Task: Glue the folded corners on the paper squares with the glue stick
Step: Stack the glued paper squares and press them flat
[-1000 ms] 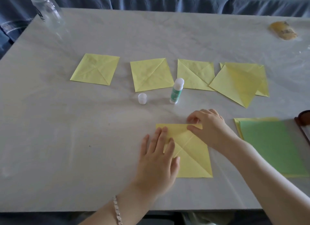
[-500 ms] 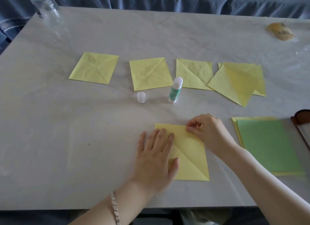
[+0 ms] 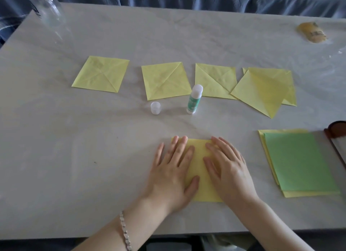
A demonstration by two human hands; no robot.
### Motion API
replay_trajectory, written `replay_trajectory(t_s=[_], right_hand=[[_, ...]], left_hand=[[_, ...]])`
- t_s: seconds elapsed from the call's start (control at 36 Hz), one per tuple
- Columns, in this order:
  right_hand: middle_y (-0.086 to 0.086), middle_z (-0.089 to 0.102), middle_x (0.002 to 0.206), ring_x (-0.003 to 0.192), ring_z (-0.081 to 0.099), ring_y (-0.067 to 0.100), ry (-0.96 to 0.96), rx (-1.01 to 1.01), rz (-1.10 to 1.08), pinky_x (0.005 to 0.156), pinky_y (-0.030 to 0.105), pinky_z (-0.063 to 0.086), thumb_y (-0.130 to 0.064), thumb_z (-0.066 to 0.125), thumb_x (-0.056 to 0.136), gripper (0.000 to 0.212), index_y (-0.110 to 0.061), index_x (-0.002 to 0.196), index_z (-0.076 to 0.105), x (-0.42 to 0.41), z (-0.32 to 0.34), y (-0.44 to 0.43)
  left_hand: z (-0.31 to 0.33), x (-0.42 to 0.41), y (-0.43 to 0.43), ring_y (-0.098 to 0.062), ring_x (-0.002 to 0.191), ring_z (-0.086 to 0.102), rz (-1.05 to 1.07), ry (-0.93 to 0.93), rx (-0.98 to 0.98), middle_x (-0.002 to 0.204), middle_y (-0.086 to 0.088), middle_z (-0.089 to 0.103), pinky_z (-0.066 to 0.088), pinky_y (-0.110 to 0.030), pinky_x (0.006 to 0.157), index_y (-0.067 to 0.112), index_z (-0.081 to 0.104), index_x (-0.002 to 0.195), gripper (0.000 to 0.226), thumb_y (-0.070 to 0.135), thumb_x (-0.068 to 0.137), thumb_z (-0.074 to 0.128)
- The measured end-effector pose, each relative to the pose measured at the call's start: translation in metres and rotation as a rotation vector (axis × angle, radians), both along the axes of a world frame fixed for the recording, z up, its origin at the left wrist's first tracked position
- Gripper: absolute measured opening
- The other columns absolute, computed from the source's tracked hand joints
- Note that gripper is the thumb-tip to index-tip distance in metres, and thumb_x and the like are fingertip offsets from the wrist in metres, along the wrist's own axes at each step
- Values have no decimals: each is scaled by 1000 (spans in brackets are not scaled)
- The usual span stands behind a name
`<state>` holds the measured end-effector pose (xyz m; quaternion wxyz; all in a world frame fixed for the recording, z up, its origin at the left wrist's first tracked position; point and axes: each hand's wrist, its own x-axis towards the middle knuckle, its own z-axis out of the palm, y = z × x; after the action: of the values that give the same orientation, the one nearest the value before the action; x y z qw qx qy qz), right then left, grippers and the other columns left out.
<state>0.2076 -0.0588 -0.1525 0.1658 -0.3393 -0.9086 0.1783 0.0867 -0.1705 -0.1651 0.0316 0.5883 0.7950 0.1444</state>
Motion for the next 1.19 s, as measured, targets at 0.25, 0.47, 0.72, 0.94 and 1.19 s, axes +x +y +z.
replay_trajectory(t_s=[0.25, 0.47, 0.72, 0.94, 1.19], right_hand=[[12, 51, 135, 130, 33, 20, -47, 46, 33, 105, 35, 26, -37, 40, 90, 46, -9, 121, 60, 9, -6, -6], [13, 49, 137, 131, 32, 21, -82, 86, 27, 107, 35, 24, -45, 27, 96, 53, -12, 124, 57, 8, -7, -6], [9, 53, 134, 128, 44, 23, -93, 162, 133, 109, 31, 23, -32, 15, 100, 55, -5, 125, 56, -2, -7, -11], [11, 52, 135, 125, 48, 22, -220, 159, 181, 110, 31, 18, -28, 7, 100, 59, -3, 128, 53, -10, -5, -12], [12, 53, 133, 124, 47, 19, -239, 148, 70, 109, 24, 17, -30, 7, 100, 61, -1, 126, 54, 2, -1, -7]], left_hand=[[3, -5, 2, -31, 135, 34, -10, -2, -24, 144, -13, 44, 20, -48, 105, 10, 53, 132, 68, 51, 80, 40], [3, -5, 3, -34, 134, 38, -10, 10, -27, 143, -16, 44, 20, -50, 105, 9, 55, 129, 66, 48, 78, 40], [3, 1, 4, -31, 129, 45, -30, 39, 0, 140, -15, 48, 25, -48, 103, 0, 56, 128, 57, 34, 87, 35], [5, 2, 5, -29, 129, 46, 30, 34, -27, 140, -13, 48, 25, -46, 104, 1, 54, 131, 66, 34, 101, 6], [5, 1, 3, -29, 130, 45, 34, 63, -51, 142, -12, 46, 26, -48, 102, 3, 51, 134, 59, 35, 87, 34]])
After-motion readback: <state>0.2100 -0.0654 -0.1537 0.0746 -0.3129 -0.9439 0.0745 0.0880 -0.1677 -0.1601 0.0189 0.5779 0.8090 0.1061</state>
